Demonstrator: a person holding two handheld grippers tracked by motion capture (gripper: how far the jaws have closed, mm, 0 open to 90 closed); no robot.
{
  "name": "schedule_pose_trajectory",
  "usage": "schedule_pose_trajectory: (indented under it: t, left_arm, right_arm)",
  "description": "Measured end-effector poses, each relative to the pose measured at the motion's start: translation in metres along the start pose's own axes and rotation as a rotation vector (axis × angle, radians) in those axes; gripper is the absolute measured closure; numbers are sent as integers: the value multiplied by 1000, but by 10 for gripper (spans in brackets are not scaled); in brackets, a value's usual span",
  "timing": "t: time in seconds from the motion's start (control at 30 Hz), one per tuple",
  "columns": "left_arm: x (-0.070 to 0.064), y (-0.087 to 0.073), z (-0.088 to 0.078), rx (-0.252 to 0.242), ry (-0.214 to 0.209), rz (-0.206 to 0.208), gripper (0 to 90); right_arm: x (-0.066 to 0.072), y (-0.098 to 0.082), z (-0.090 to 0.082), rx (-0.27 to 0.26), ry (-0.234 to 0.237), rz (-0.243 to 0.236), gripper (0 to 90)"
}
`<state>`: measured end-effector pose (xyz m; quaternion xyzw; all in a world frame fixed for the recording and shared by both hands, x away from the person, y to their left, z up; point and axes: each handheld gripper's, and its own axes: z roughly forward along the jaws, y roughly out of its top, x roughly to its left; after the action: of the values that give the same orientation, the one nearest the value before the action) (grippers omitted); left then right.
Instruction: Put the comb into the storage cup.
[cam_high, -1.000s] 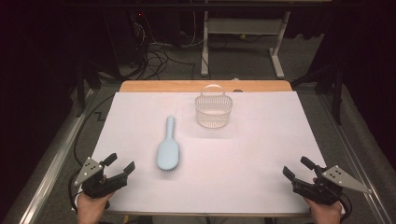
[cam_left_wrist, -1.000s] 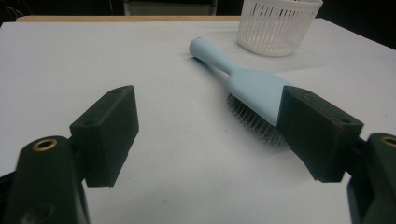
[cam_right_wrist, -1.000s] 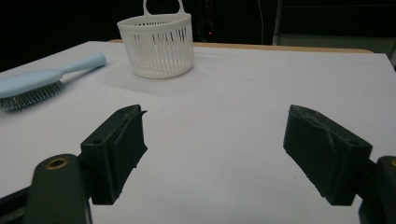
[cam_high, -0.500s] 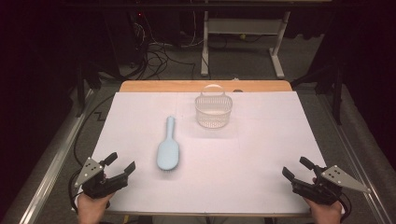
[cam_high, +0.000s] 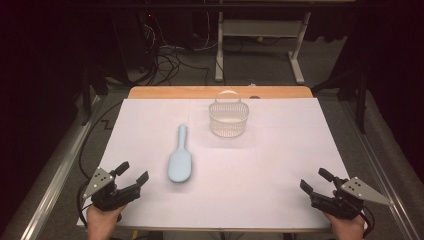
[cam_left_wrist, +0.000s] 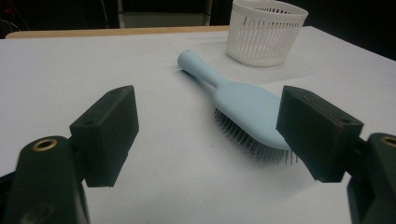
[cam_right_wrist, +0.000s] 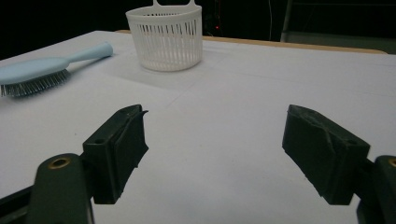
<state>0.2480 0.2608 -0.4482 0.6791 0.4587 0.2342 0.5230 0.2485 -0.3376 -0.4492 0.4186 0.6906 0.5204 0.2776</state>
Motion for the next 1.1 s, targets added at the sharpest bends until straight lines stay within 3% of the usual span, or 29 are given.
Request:
schedule_pose_trajectory:
  t: [0.37, 0.7, 1.1]
  left_arm:
    - [-4, 6, 6, -2, -20, 6, 204]
    - [-11, 10, 13, 25, -30, 39, 204]
    - [-21, 16, 25, 35, -84, 70, 205]
  right_arm:
    - [1, 0, 0, 0, 4, -3, 221]
    - [1, 0, 1, 7, 4, -7, 224]
    - [1, 0, 0, 6, 0, -10, 224]
